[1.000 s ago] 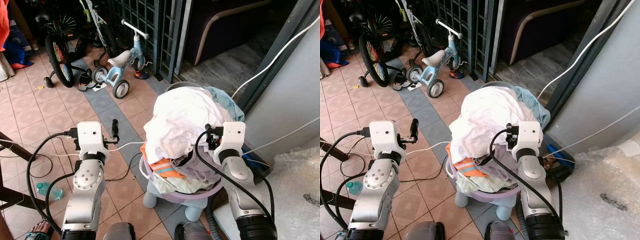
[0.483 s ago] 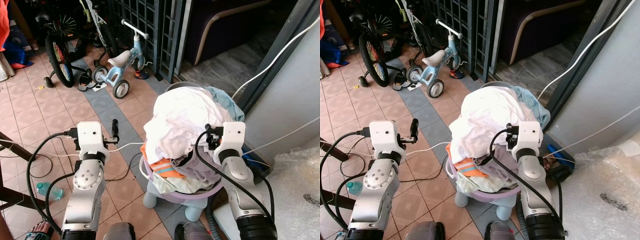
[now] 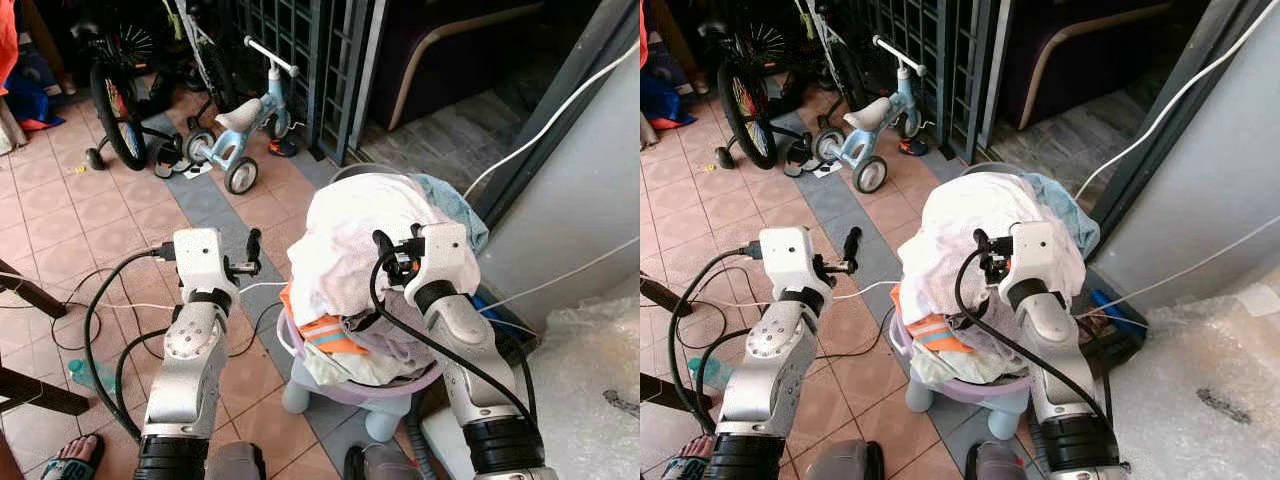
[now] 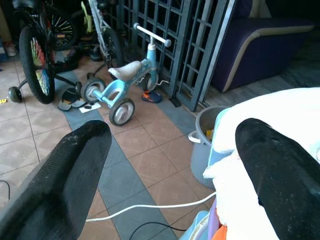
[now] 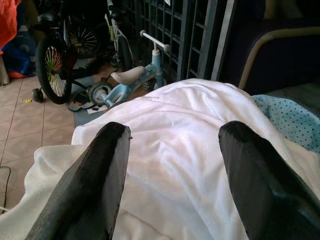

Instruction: Clothes washing

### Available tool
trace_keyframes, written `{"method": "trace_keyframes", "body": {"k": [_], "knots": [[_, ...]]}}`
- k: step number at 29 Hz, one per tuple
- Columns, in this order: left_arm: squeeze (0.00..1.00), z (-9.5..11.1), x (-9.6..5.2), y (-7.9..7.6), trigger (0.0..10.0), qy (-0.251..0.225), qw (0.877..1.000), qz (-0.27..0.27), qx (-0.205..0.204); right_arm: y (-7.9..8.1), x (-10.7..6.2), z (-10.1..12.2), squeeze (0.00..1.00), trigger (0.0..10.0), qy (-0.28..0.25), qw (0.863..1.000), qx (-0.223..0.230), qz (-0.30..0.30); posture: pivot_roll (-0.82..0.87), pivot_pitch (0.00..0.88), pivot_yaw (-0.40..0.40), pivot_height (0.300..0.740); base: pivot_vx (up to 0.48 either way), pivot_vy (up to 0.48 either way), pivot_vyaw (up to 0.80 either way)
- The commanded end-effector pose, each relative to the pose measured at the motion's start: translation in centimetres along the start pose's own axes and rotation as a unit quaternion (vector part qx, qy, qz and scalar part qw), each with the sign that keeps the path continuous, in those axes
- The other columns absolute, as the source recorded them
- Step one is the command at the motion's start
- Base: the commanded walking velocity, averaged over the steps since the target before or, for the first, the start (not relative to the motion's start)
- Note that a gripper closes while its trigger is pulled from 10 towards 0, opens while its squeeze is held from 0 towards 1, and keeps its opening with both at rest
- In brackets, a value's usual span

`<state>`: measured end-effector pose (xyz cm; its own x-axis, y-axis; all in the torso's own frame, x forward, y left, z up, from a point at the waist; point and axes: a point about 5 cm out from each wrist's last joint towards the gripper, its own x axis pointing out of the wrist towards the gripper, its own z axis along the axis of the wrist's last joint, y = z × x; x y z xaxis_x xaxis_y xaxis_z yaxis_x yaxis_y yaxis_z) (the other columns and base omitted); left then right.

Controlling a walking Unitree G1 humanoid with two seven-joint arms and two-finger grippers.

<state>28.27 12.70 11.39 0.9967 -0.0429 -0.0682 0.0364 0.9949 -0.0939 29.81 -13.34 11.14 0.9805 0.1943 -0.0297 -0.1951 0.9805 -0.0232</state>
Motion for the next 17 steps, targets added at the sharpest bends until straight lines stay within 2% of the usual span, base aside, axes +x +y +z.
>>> {"method": "trace_keyframes", "body": {"k": [1, 4, 7, 8, 10, 12, 15, 16, 17], "knots": [[0.00, 0.1, -0.1, -0.4, 10.0, 0.006, 1.000, -0.004, 0.007, 0.2, 0.4, 0.3, 0.00, 10.0, -0.011, 1.000, 0.007, -0.014, 0.06, 0.132, -0.015, 0.740, 0.000, 0.000, 0.00], [0.00, -0.2, -0.6, -1.1, 10.0, 0.011, 1.000, -0.019, 0.014, 0.3, 0.4, 0.5, 0.00, 10.0, -0.011, 1.000, 0.000, -0.022, 0.05, 0.146, -0.026, 0.740, 0.000, 0.000, 0.00], [0.00, -0.7, -0.9, -1.3, 10.0, 0.018, 1.000, -0.021, 0.011, 0.1, 0.2, -0.3, 0.00, 10.0, 0.018, 1.000, 0.010, -0.020, 0.05, 0.145, -0.035, 0.740, 0.000, 0.000, 0.00], [0.00, -1.0, -1.0, -1.3, 10.0, 0.024, 1.000, -0.018, 0.007, -0.5, 0.0, -1.1, 1.00, 10.0, 0.037, 0.998, 0.012, -0.039, 0.05, 0.139, -0.040, 0.740, 0.000, 0.000, 0.00], [0.00, -1.3, -1.1, -1.4, 10.0, 0.031, 0.999, -0.014, 0.003, -1.3, -0.3, -2.1, 1.00, 10.0, 0.059, 0.996, 0.012, -0.067, 0.05, 0.139, -0.042, 0.740, 0.000, 0.000, 0.00], [0.00, -1.3, -1.1, -1.4, 10.0, 0.031, 0.999, -0.014, 0.003, -1.3, -0.2, -2.1, 1.00, 10.0, 0.059, 0.996, 0.012, -0.067, 0.05, 0.139, -0.042, 0.740, 0.000, 0.000, 0.00], [0.00, -1.5, -0.8, -0.3, 10.0, 0.037, 0.999, 0.006, 0.007, -3.2, -0.5, -3.6, 1.00, 10.0, 0.102, 0.986, -0.039, -0.127, 0.06, 0.139, -0.045, 0.740, 0.000, 0.000, 0.00], [0.00, -1.6, -0.8, -0.2, 10.0, 0.038, 0.999, 0.007, 0.009, -3.5, -0.5, -3.8, 0.00, 10.0, 0.110, 0.984, -0.051, -0.132, 0.06, 0.136, -0.044, 0.740, 0.000, 0.000, 0.00], [0.00, -1.6, -0.8, -0.2, 10.0, 0.038, 0.999, 0.007, 0.009, -3.5, -0.5, -3.8, 0.00, 10.0, 0.110, 0.984, -0.051, -0.132, 0.06, 0.136, -0.044, 0.740, 0.000, 0.000, 0.00]]}}
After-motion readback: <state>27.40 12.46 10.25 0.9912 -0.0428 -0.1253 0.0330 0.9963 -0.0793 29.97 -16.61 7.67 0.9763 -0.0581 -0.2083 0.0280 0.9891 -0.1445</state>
